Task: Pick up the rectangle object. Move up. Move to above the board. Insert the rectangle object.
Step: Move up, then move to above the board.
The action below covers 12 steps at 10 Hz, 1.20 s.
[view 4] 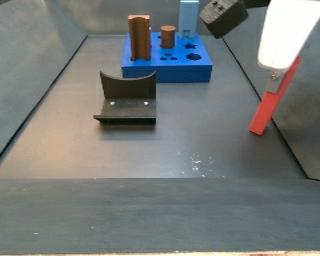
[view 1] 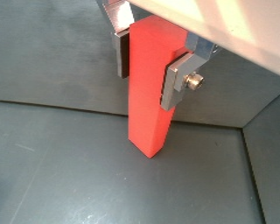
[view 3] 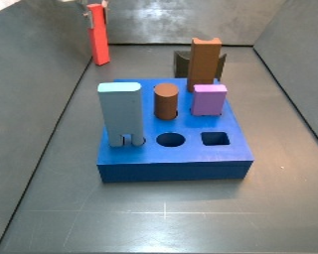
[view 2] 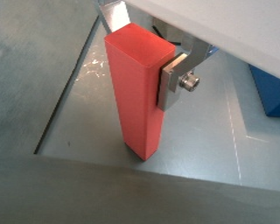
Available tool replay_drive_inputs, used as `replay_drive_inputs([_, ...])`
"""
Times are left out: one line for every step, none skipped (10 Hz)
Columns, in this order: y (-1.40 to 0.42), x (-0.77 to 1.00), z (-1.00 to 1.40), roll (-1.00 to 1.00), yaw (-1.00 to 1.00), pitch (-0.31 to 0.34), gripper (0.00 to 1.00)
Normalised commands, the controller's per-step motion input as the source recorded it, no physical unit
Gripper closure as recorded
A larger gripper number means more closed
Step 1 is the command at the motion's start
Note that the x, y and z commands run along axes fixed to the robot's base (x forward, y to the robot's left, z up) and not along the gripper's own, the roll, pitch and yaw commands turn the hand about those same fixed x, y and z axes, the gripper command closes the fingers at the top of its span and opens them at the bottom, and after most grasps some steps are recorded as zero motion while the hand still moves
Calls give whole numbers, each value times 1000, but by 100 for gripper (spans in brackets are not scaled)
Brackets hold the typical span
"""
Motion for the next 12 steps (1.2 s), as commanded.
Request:
replay_drive_inputs([0,0,833,0,0,0,100])
replay_drive_inputs([82,-106,772,-21,24,36,100])
replay_drive_inputs([73,-106,729,-16,17,42,100])
replay_drive_inputs([35,-67,587,11,-13,41,100])
replay_drive_inputs([31,-55,521,22,-19,42,100])
replay_drive_inputs([26,-40,383,37,-21,52,100])
replay_drive_inputs([25,-32,278,44,-17,61,100])
replay_drive_inputs([25,-25,174,51,-14,72,100])
replay_drive_inputs([-91,-29,1000,-286,339,44,100])
replay_drive_inputs([-93,-29,1000,-280,325,50,100])
replay_drive_inputs([-87,-28,1000,-249,250,50,100])
replay_drive_inputs([-74,-25,1000,-177,158,66,100])
